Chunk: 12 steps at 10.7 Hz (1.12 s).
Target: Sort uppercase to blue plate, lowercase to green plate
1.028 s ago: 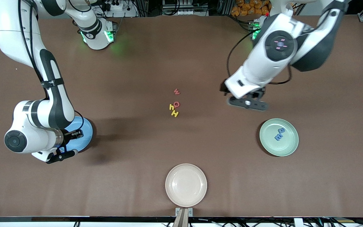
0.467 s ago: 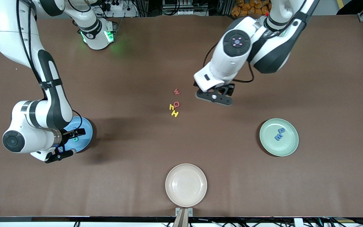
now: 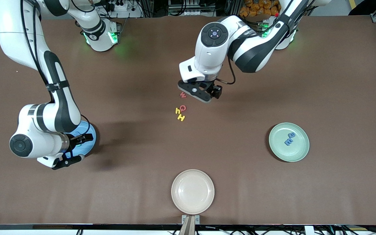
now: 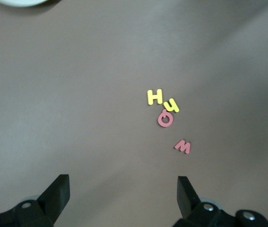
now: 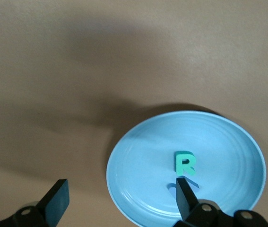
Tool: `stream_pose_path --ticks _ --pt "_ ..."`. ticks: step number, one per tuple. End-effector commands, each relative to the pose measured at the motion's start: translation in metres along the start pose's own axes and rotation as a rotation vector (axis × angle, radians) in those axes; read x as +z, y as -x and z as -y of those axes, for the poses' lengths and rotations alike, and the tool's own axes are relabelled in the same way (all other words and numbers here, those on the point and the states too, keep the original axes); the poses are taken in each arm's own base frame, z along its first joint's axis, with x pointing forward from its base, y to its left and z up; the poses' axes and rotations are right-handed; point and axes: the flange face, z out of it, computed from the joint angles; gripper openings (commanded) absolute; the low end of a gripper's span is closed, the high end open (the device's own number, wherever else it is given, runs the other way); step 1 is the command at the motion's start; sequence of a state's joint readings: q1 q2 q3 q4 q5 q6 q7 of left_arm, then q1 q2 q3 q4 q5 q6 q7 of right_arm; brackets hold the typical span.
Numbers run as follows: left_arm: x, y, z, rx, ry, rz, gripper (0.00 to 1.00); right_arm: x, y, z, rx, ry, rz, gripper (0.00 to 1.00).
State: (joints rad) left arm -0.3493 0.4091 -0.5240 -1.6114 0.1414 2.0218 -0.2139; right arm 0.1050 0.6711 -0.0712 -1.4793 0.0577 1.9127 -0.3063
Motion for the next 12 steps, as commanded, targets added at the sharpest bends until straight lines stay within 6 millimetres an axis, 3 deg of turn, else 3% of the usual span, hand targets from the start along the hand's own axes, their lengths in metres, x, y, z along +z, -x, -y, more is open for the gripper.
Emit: stream_pose_path --ticks 1,5,7,9,12 --pt "0.024 -0.007 -0.013 0.185 0.026 -0.006 1.00 0.003 -0.007 0.018 0.031 0.009 -0.026 1.00" --pt "0.062 -0.016 -0.024 0.470 0.076 -0.033 1.00 0.015 -0.018 0.022 0.041 0.025 -0.066 1.00" --pt "0.079 -0.014 -0.053 0.574 0.081 -0.040 1.00 0.024 -0.028 0.030 0.062 0.037 -0.103 1.00" --pt "0.102 -0.014 -0.071 0.663 0.022 -0.055 1.00 0.024 -0.034 0.057 0.119 0.042 -0.104 1.00" --pt "0.127 -0.013 -0.085 0.688 0.043 -0.063 1.00 0.026 -0.034 0.055 0.129 0.043 -0.102 1.00"
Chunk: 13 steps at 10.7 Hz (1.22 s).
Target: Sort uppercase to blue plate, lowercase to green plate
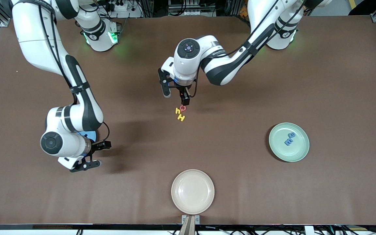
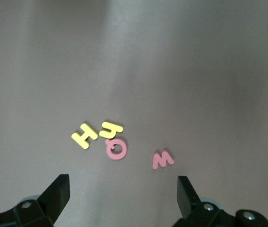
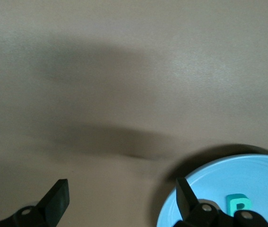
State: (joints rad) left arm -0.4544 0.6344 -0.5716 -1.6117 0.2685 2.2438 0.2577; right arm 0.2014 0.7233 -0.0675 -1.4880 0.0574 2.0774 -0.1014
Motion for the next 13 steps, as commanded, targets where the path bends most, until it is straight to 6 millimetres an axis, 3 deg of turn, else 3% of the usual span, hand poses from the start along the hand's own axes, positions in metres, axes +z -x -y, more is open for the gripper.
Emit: stream_pose_path --ticks 1,4,8,10,13 --pt "0.020 -0.009 -0.004 0.079 -0.034 -0.028 1.00 0.000 0.000 -0.009 0.028 0.001 -0.003 1.00" --pt "0.039 -0.017 -0.020 0.146 -0.063 -0.032 1.00 0.002 0.000 -0.012 0.033 0.001 -0.002 1.00" --pt "0.042 -0.014 -0.023 0.112 -0.055 -0.024 1.00 0.001 -0.001 -0.014 0.035 0.001 -0.010 1.00" --pt "0.056 -0.004 -0.031 0.181 -0.051 0.014 1.00 0.002 -0.001 -0.013 0.034 -0.001 -0.011 1.00" --pt "0.061 -0.001 -0.032 0.337 -0.066 0.034 1.00 0.003 -0.001 -0.014 0.036 0.000 -0.010 1.00"
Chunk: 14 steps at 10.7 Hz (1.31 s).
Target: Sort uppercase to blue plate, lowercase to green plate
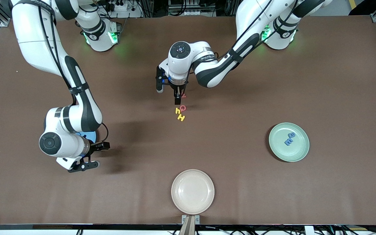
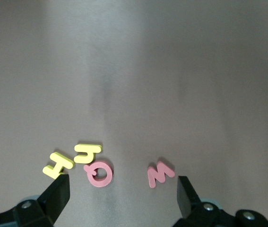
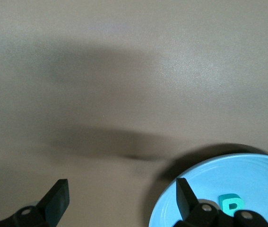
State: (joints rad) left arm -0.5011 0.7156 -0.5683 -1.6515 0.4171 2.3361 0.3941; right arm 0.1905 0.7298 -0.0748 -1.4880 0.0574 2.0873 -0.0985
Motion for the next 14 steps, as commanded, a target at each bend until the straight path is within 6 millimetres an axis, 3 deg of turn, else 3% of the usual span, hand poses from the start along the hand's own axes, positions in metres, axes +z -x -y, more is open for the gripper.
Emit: stream_pose_path --ticks 1,5,9,14 --pt "0.000 0.000 -0.002 0.068 -0.021 0.008 0.98 0.000 -0.001 -0.001 0.017 -0.006 -0.006 1.00" --pt "0.012 0.001 -0.005 0.169 -0.038 0.033 0.90 0.000 -0.001 -0.001 0.017 -0.006 -0.006 1.00" --pt "0.012 -0.003 0.003 -0.037 -0.002 -0.003 0.83 0.001 -0.001 -0.002 0.018 -0.006 -0.005 1.00" --pt "0.030 -0.009 0.029 -0.126 0.017 -0.071 0.83 0.001 -0.001 -0.001 0.017 -0.006 -0.006 1.00"
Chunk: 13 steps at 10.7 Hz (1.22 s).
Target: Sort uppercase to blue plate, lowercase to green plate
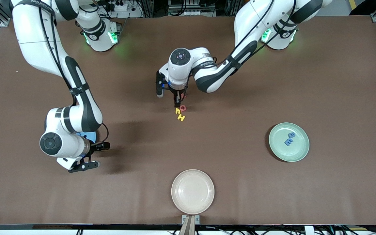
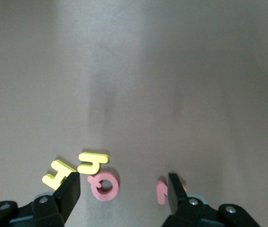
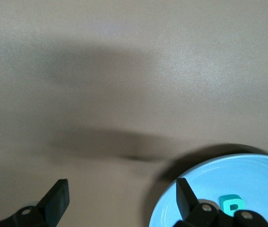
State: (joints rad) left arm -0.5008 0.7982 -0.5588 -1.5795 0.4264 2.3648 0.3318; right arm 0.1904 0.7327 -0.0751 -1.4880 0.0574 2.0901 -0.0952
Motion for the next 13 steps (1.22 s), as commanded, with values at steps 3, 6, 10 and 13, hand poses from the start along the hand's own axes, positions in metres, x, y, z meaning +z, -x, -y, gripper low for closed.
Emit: stream_pose_path --ticks 3,6,10,13 --pt "0.016 -0.009 0.009 -0.024 0.008 -0.049 0.82 -0.001 0.000 -0.002 0.014 -0.006 -0.006 1.00" --pt "0.025 -0.006 0.013 -0.041 -0.001 -0.037 0.81 -0.001 0.000 -0.002 0.015 -0.007 -0.005 1.00" --pt "0.037 -0.005 0.012 -0.040 0.004 -0.026 0.80 -0.001 0.000 -0.002 0.014 -0.006 -0.006 1.00" --pt "0.039 -0.008 0.014 -0.034 0.002 -0.033 0.79 -0.001 0.000 -0.002 0.015 -0.007 -0.006 1.00"
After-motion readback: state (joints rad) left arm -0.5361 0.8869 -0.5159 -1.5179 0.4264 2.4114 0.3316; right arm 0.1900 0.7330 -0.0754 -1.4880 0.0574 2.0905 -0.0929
